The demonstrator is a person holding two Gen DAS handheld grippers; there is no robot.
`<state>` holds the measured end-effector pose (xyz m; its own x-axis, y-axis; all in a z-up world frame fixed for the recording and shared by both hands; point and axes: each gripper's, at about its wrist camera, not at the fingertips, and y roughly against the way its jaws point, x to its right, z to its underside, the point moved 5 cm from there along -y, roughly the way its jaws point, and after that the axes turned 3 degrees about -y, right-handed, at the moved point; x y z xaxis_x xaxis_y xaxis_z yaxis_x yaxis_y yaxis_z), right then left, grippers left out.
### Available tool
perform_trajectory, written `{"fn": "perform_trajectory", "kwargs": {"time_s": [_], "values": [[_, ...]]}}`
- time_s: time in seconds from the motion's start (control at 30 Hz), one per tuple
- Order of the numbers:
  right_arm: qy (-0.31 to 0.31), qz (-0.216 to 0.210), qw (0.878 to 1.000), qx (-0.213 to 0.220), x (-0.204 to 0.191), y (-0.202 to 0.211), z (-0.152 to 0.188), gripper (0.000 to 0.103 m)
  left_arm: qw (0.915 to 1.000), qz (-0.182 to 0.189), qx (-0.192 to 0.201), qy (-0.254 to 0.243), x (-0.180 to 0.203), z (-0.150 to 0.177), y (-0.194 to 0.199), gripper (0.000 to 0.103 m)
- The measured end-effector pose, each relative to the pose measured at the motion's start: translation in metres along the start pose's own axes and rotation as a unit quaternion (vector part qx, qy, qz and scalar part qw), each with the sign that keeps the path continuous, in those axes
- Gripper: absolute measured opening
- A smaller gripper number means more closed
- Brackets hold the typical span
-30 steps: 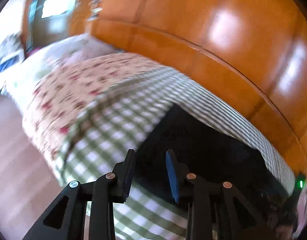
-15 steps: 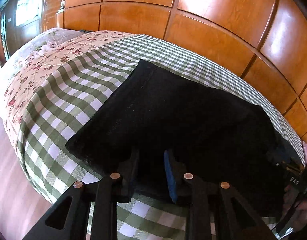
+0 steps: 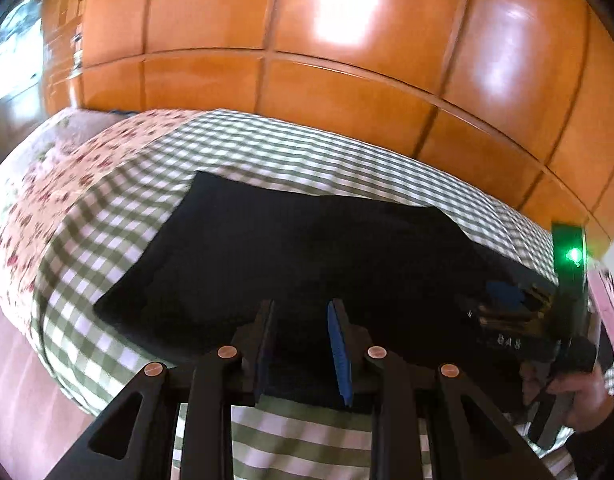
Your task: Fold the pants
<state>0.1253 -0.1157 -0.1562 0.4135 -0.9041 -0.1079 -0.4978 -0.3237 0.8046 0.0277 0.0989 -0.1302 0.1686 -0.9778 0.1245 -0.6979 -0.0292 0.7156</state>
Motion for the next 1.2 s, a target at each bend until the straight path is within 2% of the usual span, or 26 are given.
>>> {"fn": "perform_trajectory", "kwargs": {"time_s": [0.07,0.2,0.3,0.4,0.5,0.53,0.6,0.67,0.7,0.8,0.9,0.97,1.0,1.1,1.13,1.17,1.2], "values": [[-0.013,-0.001,1.0,0.014,0.004,0.014,-0.003,0.075,0.9998,0.013,-0.002,-0.012,0.012,0.001,0.0,0.027],[-0.051,0.001,0.996,0.068,0.03,0.064,-0.005,0.075,0.9987,0.029,-0.011,-0.039,0.036,0.002,-0.009,0.027],[-0.105,0.009,0.99,0.092,0.072,0.105,0.011,0.075,0.9972,0.043,-0.019,-0.059,0.054,0.003,-0.019,0.031],[-0.199,0.005,0.974,0.105,0.13,0.147,0.045,0.075,0.9951,0.054,-0.038,-0.074,0.068,0.009,-0.032,0.032],[-0.312,0.025,0.942,0.116,0.198,0.187,0.092,0.075,0.9934,0.065,-0.057,-0.075,0.075,0.015,-0.044,0.032],[-0.353,0.033,0.927,0.122,0.22,0.2,0.113,0.075,0.9928,0.069,-0.064,-0.074,0.076,0.017,-0.047,0.032],[-0.429,0.056,0.891,0.135,0.26,0.225,0.155,0.075,0.9923,0.069,-0.073,-0.073,0.077,0.021,-0.054,0.032],[-0.502,0.08,0.847,0.153,0.297,0.246,0.2,0.07,0.9924,0.069,-0.072,-0.072,0.077,0.022,-0.054,0.032],[-0.522,0.084,0.834,0.158,0.306,0.25,0.212,0.069,0.9923,0.07,-0.072,-0.072,0.077,0.022,-0.054,0.033],[-0.594,0.082,0.78,0.18,0.341,0.253,0.255,0.063,0.992,0.074,-0.077,-0.067,0.075,0.022,-0.056,0.033],[-0.633,0.059,0.746,0.197,0.368,0.242,0.274,0.054,0.9916,0.078,-0.082,-0.064,0.073,0.021,-0.058,0.033],[-0.648,0.043,0.733,0.204,0.379,0.232,0.276,0.052,0.9913,0.08,-0.087,-0.059,0.072,0.021,-0.059,0.033],[-0.65,0.037,0.73,0.206,0.383,0.227,0.274,0.051,0.991,0.081,-0.089,-0.058,0.071,0.02,-0.06,0.033],[-0.649,0.032,0.729,0.215,0.397,0.216,0.266,0.044,0.9903,0.076,-0.092,-0.071,0.073,0.017,-0.062,0.033],[-0.648,0.033,0.73,0.214,0.399,0.211,0.263,0.038,0.9902,0.072,-0.093,-0.075,0.074,0.016,-0.062,0.033],[-0.647,0.037,0.732,0.21,0.402,0.208,0.26,0.03,0.9902,0.069,-0.094,-0.078,0.074,0.015,-0.062,0.033],[-0.642,0.045,0.738,0.201,0.404,0.204,0.256,0.028,0.9902,0.066,-0.094,-0.079,0.075,0.015,-0.062,0.033]]}}
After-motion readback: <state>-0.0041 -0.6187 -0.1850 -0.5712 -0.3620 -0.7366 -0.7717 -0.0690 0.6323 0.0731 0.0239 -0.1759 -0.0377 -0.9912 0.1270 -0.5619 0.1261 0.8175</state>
